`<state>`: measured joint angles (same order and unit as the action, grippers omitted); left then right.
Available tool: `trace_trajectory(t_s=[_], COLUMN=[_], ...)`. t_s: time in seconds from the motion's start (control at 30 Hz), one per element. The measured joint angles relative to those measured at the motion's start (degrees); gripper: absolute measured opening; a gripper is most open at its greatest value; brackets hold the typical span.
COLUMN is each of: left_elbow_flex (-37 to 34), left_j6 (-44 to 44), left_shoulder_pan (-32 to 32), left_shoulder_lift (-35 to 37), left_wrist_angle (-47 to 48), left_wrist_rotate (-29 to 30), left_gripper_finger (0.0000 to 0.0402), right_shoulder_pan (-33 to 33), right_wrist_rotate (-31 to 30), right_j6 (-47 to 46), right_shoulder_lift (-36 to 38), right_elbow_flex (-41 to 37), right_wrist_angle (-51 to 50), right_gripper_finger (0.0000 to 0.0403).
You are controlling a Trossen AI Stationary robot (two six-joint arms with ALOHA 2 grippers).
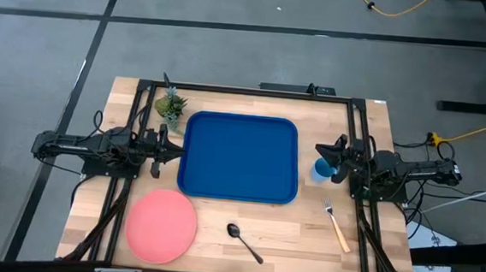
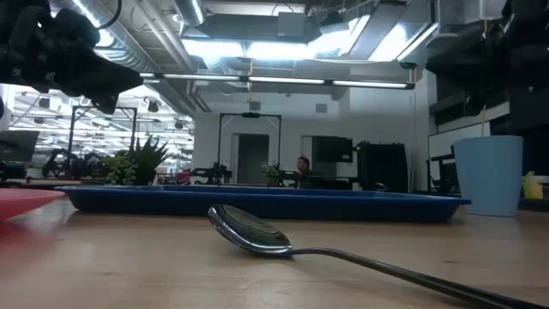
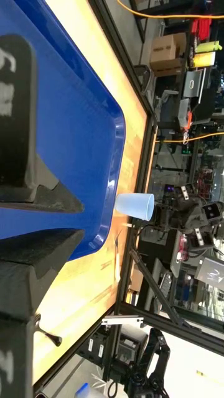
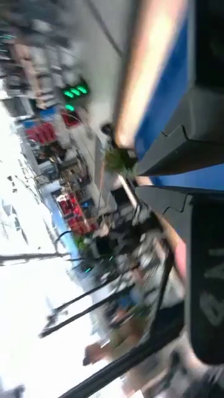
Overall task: Pick and place plate/cup/fork/spoon on tray
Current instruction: Put the light blue cup on the top right of the blue tray
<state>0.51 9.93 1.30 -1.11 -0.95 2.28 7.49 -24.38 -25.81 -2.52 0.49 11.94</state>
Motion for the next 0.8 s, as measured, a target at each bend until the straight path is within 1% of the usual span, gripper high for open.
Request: trace_trajectory(t_s=[0.07, 0.13, 0.2, 0.23, 0.27, 0.33, 0.37, 0.4, 0.43, 0.47, 0.5, 0.53, 0.57, 0.63, 0.67, 0.73, 0.77, 0.8], left_elbow_flex=[0.0, 0.0, 0.0, 0.0, 0.0, 0.0, 0.0, 0.0, 0.0, 0.0, 0.0, 0.0, 0.0, 0.0, 0.0, 0.0, 0.0, 0.0], left_j6=[0.0, 0.0, 0.0, 0.0, 0.0, 0.0, 0.0, 0.0, 0.0, 0.0, 0.0, 0.0, 0.0, 0.0, 0.0, 0.0, 0.0, 0.0], left_shoulder_pan=[0.0, 0.0, 0.0, 0.0, 0.0, 0.0, 0.0, 0.0, 0.0, 0.0, 0.0, 0.0, 0.0, 0.0, 0.0, 0.0, 0.0, 0.0], left_shoulder_lift=[0.0, 0.0, 0.0, 0.0, 0.0, 0.0, 0.0, 0.0, 0.0, 0.0, 0.0, 0.0, 0.0, 0.0, 0.0, 0.0, 0.0, 0.0], left_wrist_angle=[0.0, 0.0, 0.0, 0.0, 0.0, 0.0, 0.0, 0.0, 0.0, 0.0, 0.0, 0.0, 0.0, 0.0, 0.0, 0.0, 0.0, 0.0], left_wrist_rotate=[0.0, 0.0, 0.0, 0.0, 0.0, 0.0, 0.0, 0.0, 0.0, 0.0, 0.0, 0.0, 0.0, 0.0, 0.0, 0.0, 0.0, 0.0], left_gripper_finger=[0.0044, 0.0044, 0.0044, 0.0044, 0.0044, 0.0044, 0.0044, 0.0044, 0.0044, 0.0044, 0.0044, 0.0044, 0.0044, 0.0044, 0.0044, 0.0044, 0.0044, 0.0044], right_shoulder_pan=[0.0, 0.0, 0.0, 0.0, 0.0, 0.0, 0.0, 0.0, 0.0, 0.0, 0.0, 0.0, 0.0, 0.0, 0.0, 0.0, 0.0, 0.0], right_wrist_rotate=[0.5, 1.2, 1.7, 3.1, 6.2, 15.9, 21.2, 25.8, 29.1, 30.7, 30.7, 29.3, 25.8, 15.0, 8.7, -0.8, -3.3, -4.0], right_j6=[-7.1, -8.7, -7.9, -5.3, -1.8, 6.4, 10.4, 13.4, 15.7, 17.6, 19.7, 21.7, 24.0, 26.1, 25.9, 23.5, 20.5, 16.6], right_shoulder_lift=[-0.1, -0.1, -0.2, -0.3, -0.5, -1.2, -1.5, -1.7, -1.9, -2.3, -3.0, -4.0, -5.5, -9.3, -11.6, -16.1, -18.2, -20.2], right_elbow_flex=[0.0, 0.0, 0.0, 0.0, 0.0, 1.1, 2.5, 4.3, 6.6, 9.3, 12.1, 15.2, 18.8, 25.8, 29.1, 35.2, 37.9, 40.2], right_wrist_angle=[2.1, 7.9, 18.7, 26.1, 34.3, 47.8, 51.9, 53.4, 51.7, 47.2, 40.1, 31.4, 21.2, 2.7, -5.9, -22.9, -32.0, -40.2], right_gripper_finger=[0.0042, 0.0042, 0.0042, 0.0042, 0.0042, 0.0042, 0.0042, 0.0042, 0.0042, 0.0042, 0.0042, 0.0042, 0.0042, 0.0042, 0.0042, 0.0042, 0.0042, 0.0042])
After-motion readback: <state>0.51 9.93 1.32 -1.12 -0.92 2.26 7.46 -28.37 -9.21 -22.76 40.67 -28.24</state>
